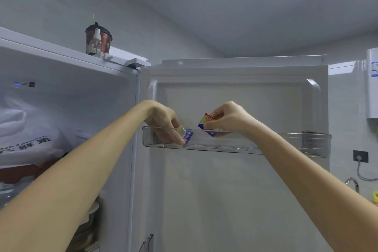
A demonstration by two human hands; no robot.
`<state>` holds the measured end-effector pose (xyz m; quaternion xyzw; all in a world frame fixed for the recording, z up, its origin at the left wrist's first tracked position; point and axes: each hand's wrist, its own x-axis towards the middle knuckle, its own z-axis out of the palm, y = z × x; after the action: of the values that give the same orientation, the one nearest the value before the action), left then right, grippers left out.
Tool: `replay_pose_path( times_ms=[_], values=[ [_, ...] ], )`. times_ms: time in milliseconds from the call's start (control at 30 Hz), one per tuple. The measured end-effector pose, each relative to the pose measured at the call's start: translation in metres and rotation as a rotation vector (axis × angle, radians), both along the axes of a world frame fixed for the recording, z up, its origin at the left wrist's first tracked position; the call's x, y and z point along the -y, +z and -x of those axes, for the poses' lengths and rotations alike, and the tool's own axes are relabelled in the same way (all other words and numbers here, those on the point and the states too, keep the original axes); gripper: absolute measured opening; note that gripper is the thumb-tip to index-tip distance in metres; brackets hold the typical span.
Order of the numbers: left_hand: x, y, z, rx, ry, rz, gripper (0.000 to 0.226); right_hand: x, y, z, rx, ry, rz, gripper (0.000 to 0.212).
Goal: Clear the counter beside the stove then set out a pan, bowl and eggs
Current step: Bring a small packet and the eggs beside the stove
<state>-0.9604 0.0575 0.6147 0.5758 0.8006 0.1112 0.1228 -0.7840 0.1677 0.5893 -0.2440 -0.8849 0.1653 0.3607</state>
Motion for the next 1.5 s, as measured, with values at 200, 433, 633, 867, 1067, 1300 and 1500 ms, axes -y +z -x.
replay_pose_path(
  times_ms=[200, 433, 633, 867, 1067, 1300, 1500],
  values=[
    [0.003, -0.005, -0.008, 0.163, -0.104, -0.123, 0.023, 0.001, -0.001, -0.001, -0.073, -0.024, -0.038, 0.015],
    [0.009, -0.017, -0.032, 0.45, -0.129, -0.679, 0.033, 0.009, -0.001, -0.018, -0.488, 0.084, -0.045, 0.008],
    [0.004, -0.035, -0.102, 0.548, -0.205, -1.042, 0.026, 0.003, -0.007, -0.087, -0.714, 0.097, -0.008, 0.011],
    [-0.017, -0.071, -0.204, 0.716, -0.348, -1.005, 0.02, 0.01, -0.053, -0.201, -0.747, 0.06, 0.038, 0.014],
    [-0.044, -0.123, -0.31, 0.874, -0.497, -0.842, 0.019, 0.008, -0.112, -0.317, -0.672, -0.127, 0.085, 0.025],
    [-0.071, -0.195, -0.463, 0.992, -0.629, -0.58, 0.022, 0.033, -0.194, -0.473, -0.582, -0.431, 0.151, 0.02],
    [-0.074, -0.255, -0.592, 1.063, -0.733, -0.387, 0.028, 0.071, -0.262, -0.593, -0.587, -0.686, 0.219, 0.018]
  ],
)
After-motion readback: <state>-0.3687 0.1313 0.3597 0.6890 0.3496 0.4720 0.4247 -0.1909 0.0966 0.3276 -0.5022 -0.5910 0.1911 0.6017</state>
